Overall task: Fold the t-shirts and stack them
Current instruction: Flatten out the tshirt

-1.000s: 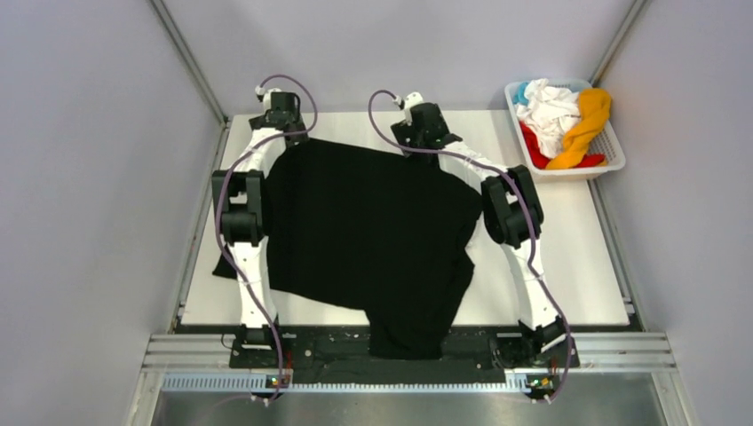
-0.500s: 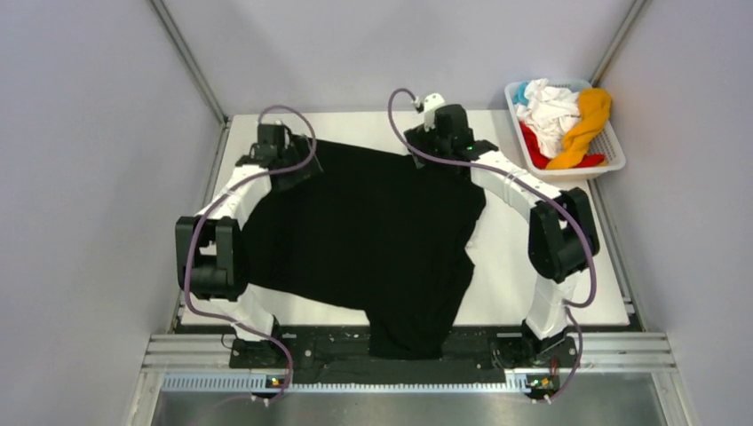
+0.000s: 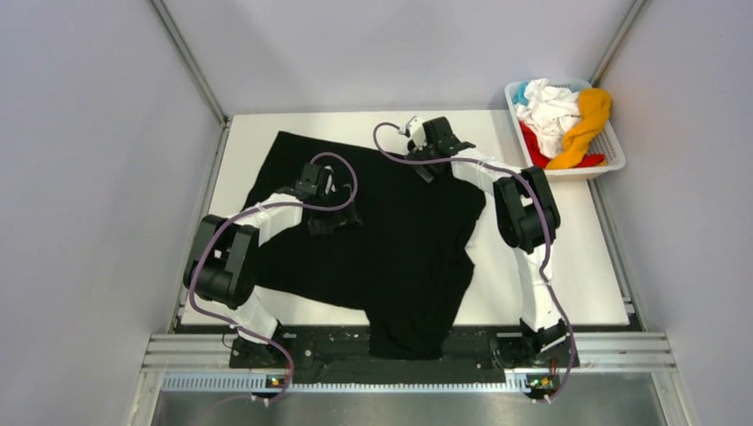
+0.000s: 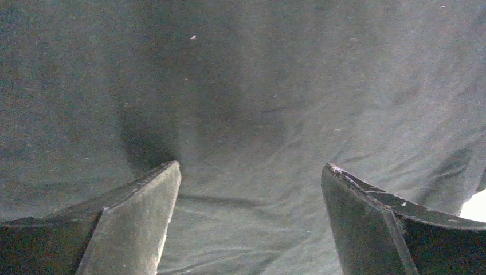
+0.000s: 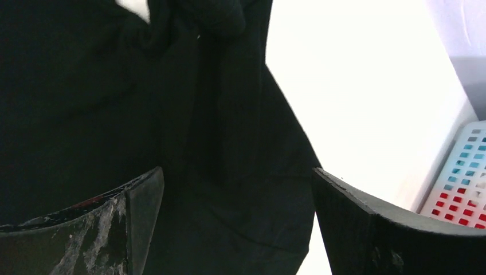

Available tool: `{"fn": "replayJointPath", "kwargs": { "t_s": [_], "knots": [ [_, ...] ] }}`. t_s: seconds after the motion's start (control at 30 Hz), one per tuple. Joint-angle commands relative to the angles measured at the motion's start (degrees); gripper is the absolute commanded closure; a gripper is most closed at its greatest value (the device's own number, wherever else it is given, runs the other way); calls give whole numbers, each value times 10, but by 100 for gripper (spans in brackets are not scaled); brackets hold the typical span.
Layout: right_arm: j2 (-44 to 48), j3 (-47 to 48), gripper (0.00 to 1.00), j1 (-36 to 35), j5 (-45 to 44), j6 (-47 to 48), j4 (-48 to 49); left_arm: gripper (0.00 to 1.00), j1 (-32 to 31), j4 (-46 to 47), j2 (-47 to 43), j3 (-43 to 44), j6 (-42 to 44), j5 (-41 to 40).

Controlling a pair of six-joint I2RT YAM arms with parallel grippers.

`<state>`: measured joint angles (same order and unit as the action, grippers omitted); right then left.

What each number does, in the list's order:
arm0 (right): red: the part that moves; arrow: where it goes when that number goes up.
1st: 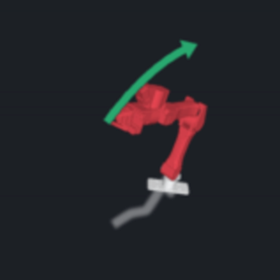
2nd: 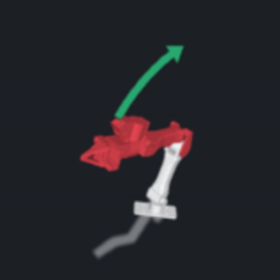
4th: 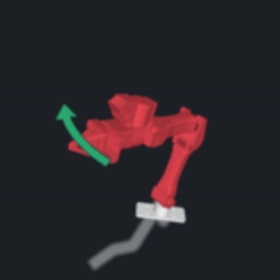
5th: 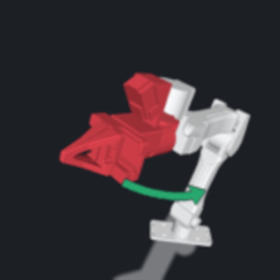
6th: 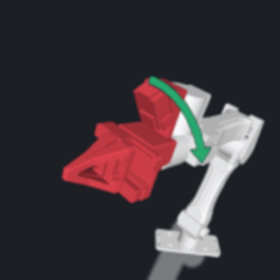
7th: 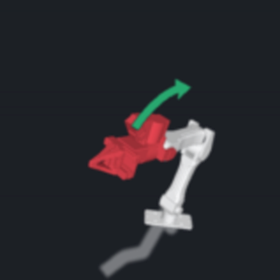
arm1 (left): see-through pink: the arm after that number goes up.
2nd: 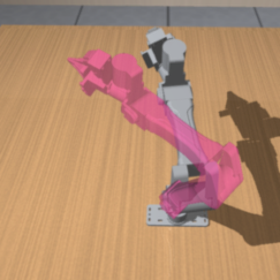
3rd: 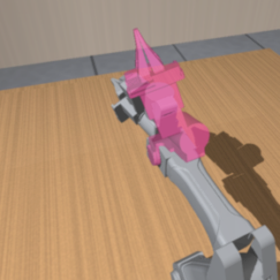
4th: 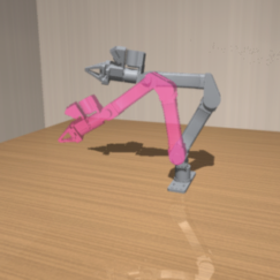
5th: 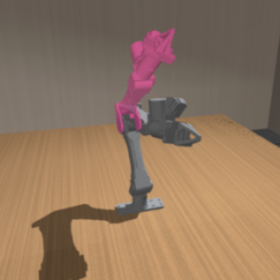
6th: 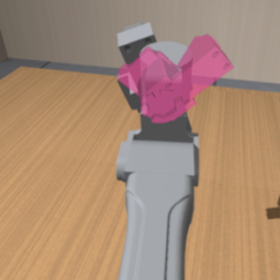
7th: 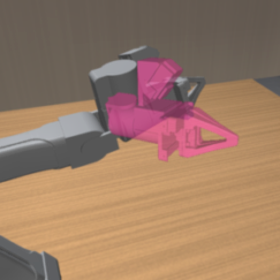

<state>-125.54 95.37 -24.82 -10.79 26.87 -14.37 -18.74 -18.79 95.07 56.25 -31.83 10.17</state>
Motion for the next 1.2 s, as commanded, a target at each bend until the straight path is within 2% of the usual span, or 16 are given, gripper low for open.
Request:
{"fn": "replayJointPath", "kwargs": {
  "t_s": [0.0, 0.3, 0.4, 0.57, 0.73, 0.8, 0.87, 0.93, 1.03, 1.17],
  "knots": [
    [-38, 46, 3, 7, -52, 31, 55, 1, 4, 16, 7, -20, 5, -9],
    [-87, 83, 3, 26, -94, 38, 138, 1, 5, -24, 44, -32, 20, -58],
    [-95, 93, 2, 40, -82, 36, 161, 1, 6, -41, 47, -28, 28, -80],
    [-139, 155, 2, 63, -91, 18, 194, 1, 7, -42, 50, -27, 33, -80],
    [-233, 335, 2, 82, -111, -41, 217, 1, 6, -38, 52, -25, 32, -73],
    [-274, 433, 1, 85, -106, -70, 159, 1, 7, -40, 51, -22, 30, -69],
    [-283, 477, 1, 84, -86, -107, 81, 1, 6, -39, 45, -20, 26, -64],
    [-235, 428, 2, 83, -36, -151, 36, 1, 6, -34, 33, -18, 20, -57],
    [-88, 262, 2, 81, 5, -219, 26, 1, 6, -21, 14, -14, 10, -42],
    [99, 38, 2, 71, 29, -357, -2, 1, 7, -20, -14, 9, -3, -47]
  ]
}}
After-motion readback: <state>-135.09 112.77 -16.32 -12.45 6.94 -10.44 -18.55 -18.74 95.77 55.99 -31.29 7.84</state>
